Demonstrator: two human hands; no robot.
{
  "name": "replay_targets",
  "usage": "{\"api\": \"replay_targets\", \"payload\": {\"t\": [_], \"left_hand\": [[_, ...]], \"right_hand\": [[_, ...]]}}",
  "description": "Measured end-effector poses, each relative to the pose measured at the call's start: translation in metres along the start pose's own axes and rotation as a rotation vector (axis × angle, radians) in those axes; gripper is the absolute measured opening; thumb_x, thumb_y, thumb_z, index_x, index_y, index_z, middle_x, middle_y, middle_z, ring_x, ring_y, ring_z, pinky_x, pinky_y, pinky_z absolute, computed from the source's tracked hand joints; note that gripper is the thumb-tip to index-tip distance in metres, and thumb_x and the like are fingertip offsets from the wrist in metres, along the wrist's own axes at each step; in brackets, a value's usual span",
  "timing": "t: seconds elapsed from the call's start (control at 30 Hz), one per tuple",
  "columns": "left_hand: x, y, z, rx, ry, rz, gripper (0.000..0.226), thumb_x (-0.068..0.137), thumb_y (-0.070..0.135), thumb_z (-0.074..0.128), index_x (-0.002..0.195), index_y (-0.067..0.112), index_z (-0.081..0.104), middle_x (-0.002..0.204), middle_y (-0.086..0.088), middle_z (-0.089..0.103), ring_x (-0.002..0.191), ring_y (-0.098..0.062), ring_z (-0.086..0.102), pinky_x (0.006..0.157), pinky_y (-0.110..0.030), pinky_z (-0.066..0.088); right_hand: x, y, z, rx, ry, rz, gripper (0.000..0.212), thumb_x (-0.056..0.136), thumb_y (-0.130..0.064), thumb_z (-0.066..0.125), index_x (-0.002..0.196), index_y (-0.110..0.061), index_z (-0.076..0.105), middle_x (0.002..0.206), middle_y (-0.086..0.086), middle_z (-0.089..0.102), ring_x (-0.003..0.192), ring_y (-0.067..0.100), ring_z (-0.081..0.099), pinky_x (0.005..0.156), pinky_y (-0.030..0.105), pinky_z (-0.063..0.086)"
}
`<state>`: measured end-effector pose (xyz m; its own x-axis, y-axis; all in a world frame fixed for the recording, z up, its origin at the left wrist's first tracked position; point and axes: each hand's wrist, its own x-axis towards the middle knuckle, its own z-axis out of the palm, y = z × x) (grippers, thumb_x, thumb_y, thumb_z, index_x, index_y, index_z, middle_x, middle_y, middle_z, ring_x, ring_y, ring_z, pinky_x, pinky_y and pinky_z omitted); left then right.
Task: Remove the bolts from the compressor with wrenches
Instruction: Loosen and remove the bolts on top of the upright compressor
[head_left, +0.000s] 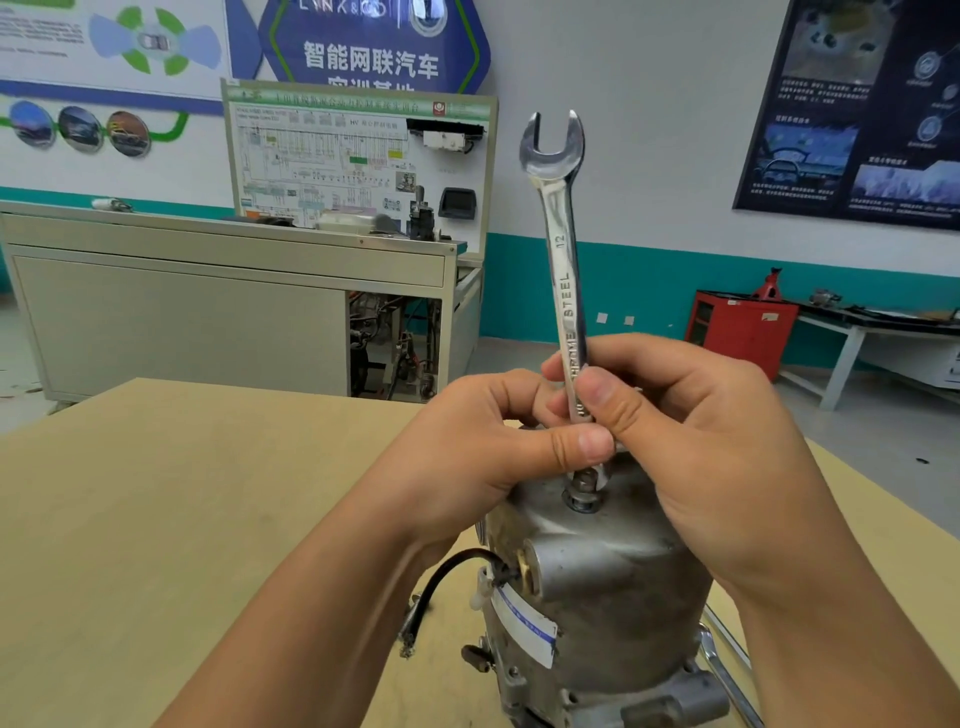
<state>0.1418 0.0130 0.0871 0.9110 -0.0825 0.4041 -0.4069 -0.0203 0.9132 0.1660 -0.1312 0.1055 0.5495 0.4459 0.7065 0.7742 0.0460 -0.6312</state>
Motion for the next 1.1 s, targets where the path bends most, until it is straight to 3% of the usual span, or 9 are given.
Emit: {"api": "replay_targets", "payload": {"t": [0.1,0.2,0.47,0.6,0.73,0.83,0.9,1.0,1.1], "left_hand": [[-0.0008,-0.0002,-0.0017,-0.022,-0.02,-0.009,0.034,0.064,0.014,0.071,0.078,-0.015,0.059,0.076,-0.003,0.064,0.077,-0.012,0.062,0.072,-0.018,0.052],[-0.0034,0.0018,-0.0039,-0.04,-0.102,-0.016,0.01,0.072,0.012,0.066,0.065,0.004,0.063,0.073,0.007,0.064,0.077,-0.005,0.061,0.072,-0.015,0.049],[-0.0033,0.0049,-0.0039,0.022,-0.128,-0.014,0.02,0.07,0.013,0.067,0.055,0.026,0.063,0.071,0.011,0.059,0.079,-0.006,0.056,0.082,-0.019,0.046],[-0.0015,0.003,-0.0008,0.047,-0.087,-0.016,0.026,0.062,0.011,0.071,0.046,0.027,0.057,0.064,0.011,0.057,0.072,-0.008,0.055,0.077,-0.021,0.046],[-0.002,0.0011,0.0002,0.02,-0.029,-0.019,0.011,0.059,0.012,0.073,0.066,0.009,0.065,0.084,-0.008,0.062,0.089,-0.014,0.061,0.086,-0.03,0.05],[-0.0028,0.0002,-0.0004,0.025,-0.002,-0.033,0.044,0.058,0.016,0.08,0.086,-0.013,0.063,0.108,-0.023,0.064,0.103,-0.023,0.063,0.097,-0.036,0.047],[-0.0037,0.0022,-0.0011,-0.005,-0.021,-0.022,0.061,0.057,0.022,0.084,0.096,-0.019,0.061,0.123,-0.021,0.059,0.101,-0.004,0.062,0.095,-0.025,0.047],[-0.0032,0.0045,-0.0032,-0.026,-0.066,-0.025,0.056,0.064,0.028,0.071,0.103,-0.012,0.066,0.129,-0.015,0.055,0.096,0.01,0.057,0.092,-0.015,0.045],[-0.0034,0.0031,-0.004,0.019,-0.118,-0.035,0.029,0.078,0.026,0.066,0.1,0.008,0.073,0.125,-0.015,0.057,0.113,-0.013,0.058,0.102,-0.028,0.044]], "right_hand": [[0.0003,0.0016,0.0004,-0.007,-0.018,-0.018,0.017,0.086,-0.026,0.056,0.081,-0.035,0.069,0.076,-0.009,0.07,0.077,0.004,0.066,0.065,0.011,0.05],[0.001,0.0015,0.0016,0.015,-0.026,-0.026,0.019,0.084,-0.023,0.053,0.08,-0.033,0.068,0.073,-0.01,0.069,0.073,0.003,0.066,0.064,0.01,0.048],[0.0003,0.0029,-0.0007,0.164,-0.098,-0.007,0.025,0.085,-0.016,0.047,0.074,-0.025,0.068,0.065,-0.006,0.065,0.063,0.002,0.062,0.06,0.011,0.048],[0.0003,0.0034,-0.0034,0.21,-0.143,-0.022,0.025,0.09,-0.033,0.045,0.08,-0.023,0.066,0.068,-0.005,0.064,0.066,0.004,0.06,0.064,0.014,0.048],[0.0004,0.0022,-0.0051,0.262,-0.127,-0.044,0.03,0.082,-0.054,0.052,0.087,-0.03,0.068,0.078,-0.005,0.067,0.077,0.006,0.064,0.071,0.017,0.05],[0.0014,0.0039,-0.0024,0.191,-0.054,-0.057,0.017,0.076,-0.048,0.064,0.08,-0.032,0.068,0.074,-0.006,0.067,0.074,0.006,0.064,0.067,0.018,0.052],[0.0017,0.005,-0.0012,0.19,0.001,-0.054,0.012,0.075,-0.04,0.063,0.077,-0.03,0.069,0.071,-0.006,0.068,0.071,0.006,0.064,0.065,0.016,0.051],[0.0009,0.0051,-0.0018,0.241,0.026,-0.021,0.011,0.075,-0.037,0.065,0.075,-0.028,0.071,0.07,-0.004,0.069,0.071,0.009,0.066,0.064,0.018,0.052],[0.0012,0.0062,-0.0032,0.317,0.047,0.056,0.015,0.069,-0.035,0.06,0.073,-0.027,0.072,0.069,-0.001,0.07,0.067,0.01,0.066,0.057,0.018,0.053]]}}
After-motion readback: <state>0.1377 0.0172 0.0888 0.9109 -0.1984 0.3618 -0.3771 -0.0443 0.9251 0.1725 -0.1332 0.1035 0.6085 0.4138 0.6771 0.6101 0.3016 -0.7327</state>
